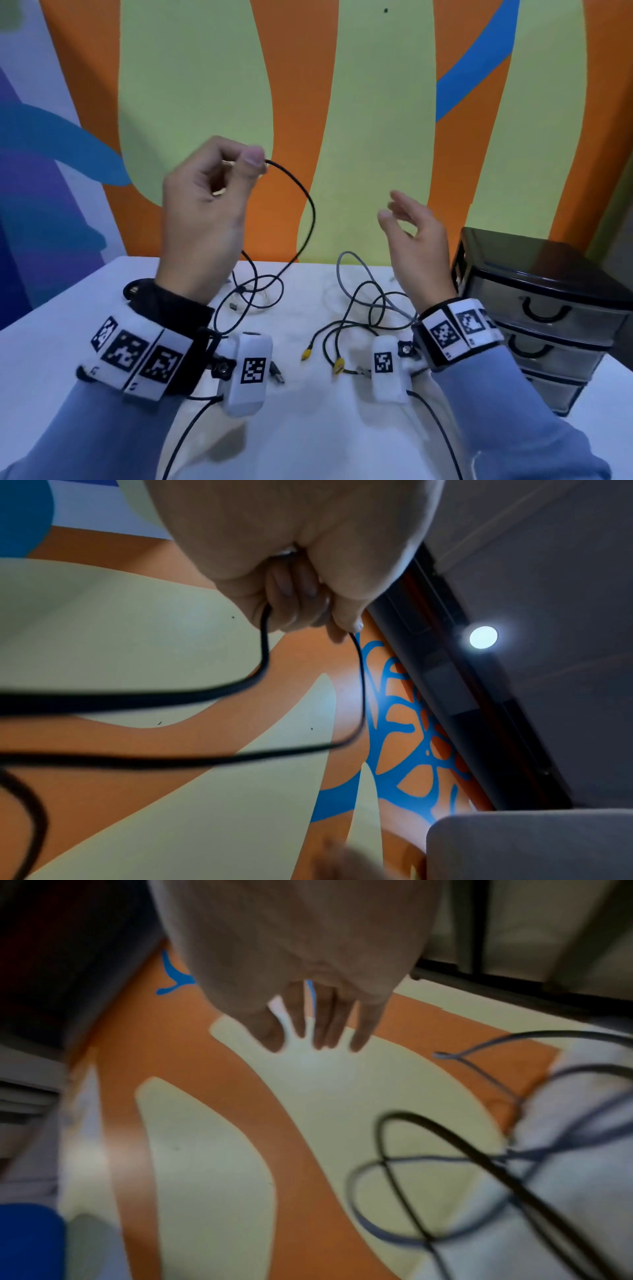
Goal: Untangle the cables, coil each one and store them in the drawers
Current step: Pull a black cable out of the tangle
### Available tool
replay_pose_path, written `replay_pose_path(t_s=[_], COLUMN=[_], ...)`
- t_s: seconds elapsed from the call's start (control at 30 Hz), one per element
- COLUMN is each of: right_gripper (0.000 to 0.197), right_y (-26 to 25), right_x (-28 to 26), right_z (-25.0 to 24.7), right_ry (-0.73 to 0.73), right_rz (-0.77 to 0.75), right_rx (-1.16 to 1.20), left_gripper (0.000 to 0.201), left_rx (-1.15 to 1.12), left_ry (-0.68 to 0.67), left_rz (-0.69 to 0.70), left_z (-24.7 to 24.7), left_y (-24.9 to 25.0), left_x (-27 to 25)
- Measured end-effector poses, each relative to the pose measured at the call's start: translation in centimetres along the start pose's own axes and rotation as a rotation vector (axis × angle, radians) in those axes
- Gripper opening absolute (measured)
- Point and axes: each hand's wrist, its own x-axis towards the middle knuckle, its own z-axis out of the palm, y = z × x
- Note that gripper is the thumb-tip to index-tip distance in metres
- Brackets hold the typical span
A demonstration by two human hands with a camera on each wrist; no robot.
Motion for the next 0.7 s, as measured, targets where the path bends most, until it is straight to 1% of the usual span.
replay_pose_path(t_s=[0.03, 0.1, 0.13, 0.17, 0.2, 0.23, 0.27, 0.33, 0.37, 0.43, 0.5, 0.53, 0.57, 0.63, 0.7], right_gripper=[0.038, 0.054, 0.058, 0.055, 0.049, 0.045, 0.043, 0.04, 0.039, 0.037, 0.034, 0.034, 0.035, 0.037, 0.036], right_y=[-1.7, -4.5, -5.5, -6.1, -6.3, -6.4, -6.3, -5.9, -5.6, -5.1, -4.6, -4.5, -4.6, -4.8, -5.3], right_x=[-0.5, -1.9, -2.6, -3.2, -3.6, -3.8, -3.6, -2.7, -2.3, -1.9, -1.6, -1.5, -1.4, -1.4, -1.7], right_z=[0.1, 0.6, 0.8, 1.0, 1.2, 1.2, 1.1, 0.6, 0.5, 0.3, 0.0, -0.3, -0.6, -1.1, -1.2], right_ry=[-0.098, -0.426, -0.596, -0.733, -0.809, -0.836, -0.831, -0.754, -0.706, -0.618, -0.599, -0.617, -0.648, -0.727, -0.809], right_rz=[-0.035, 0.033, 0.071, 0.093, 0.109, 0.145, 0.202, 0.306, 0.332, 0.351, 0.368, 0.383, 0.403, 0.435, 0.423], right_rx=[0.137, 0.381, 0.453, 0.494, 0.522, 0.567, 0.632, 0.755, 0.797, 0.832, 0.838, 0.835, 0.834, 0.833, 0.824], left_gripper=[0.031, 0.028, 0.025, 0.023, 0.021, 0.021, 0.023, 0.024, 0.022, 0.019, 0.018, 0.018, 0.018, 0.018, 0.017], left_rx=[0.007, 0.017, 0.021, 0.021, 0.022, 0.03, 0.043, 0.089, 0.127, 0.214, 0.236, 0.204, 0.169, 0.147, 0.221], left_ry=[-0.043, -0.122, -0.167, -0.202, -0.219, -0.213, -0.19, -0.163, -0.188, -0.302, -0.39, -0.388, -0.358, -0.302, -0.284], left_rz=[0.002, 0.034, 0.051, 0.061, 0.062, 0.054, 0.037, -0.025, -0.065, -0.153, -0.213, -0.224, -0.216, -0.149, -0.044], left_z=[0.3, 1.0, 1.3, 1.6, 1.7, 1.8, 1.7, 1.3, 1.2, 1.3, 1.4, 1.5, 1.4, 1.2, 1.3], left_y=[-0.1, -0.3, -0.2, -0.1, 0.0, -0.1, -0.3, -1.0, -1.3, -2.0, -2.2, -2.1, -2.0, -1.6, -1.1], left_x=[-0.2, -0.7, -1.0, -1.2, -1.3, -1.2, -1.1, -0.9, -0.9, -1.2, -1.5, -1.5, -1.4, -1.1, -1.2])
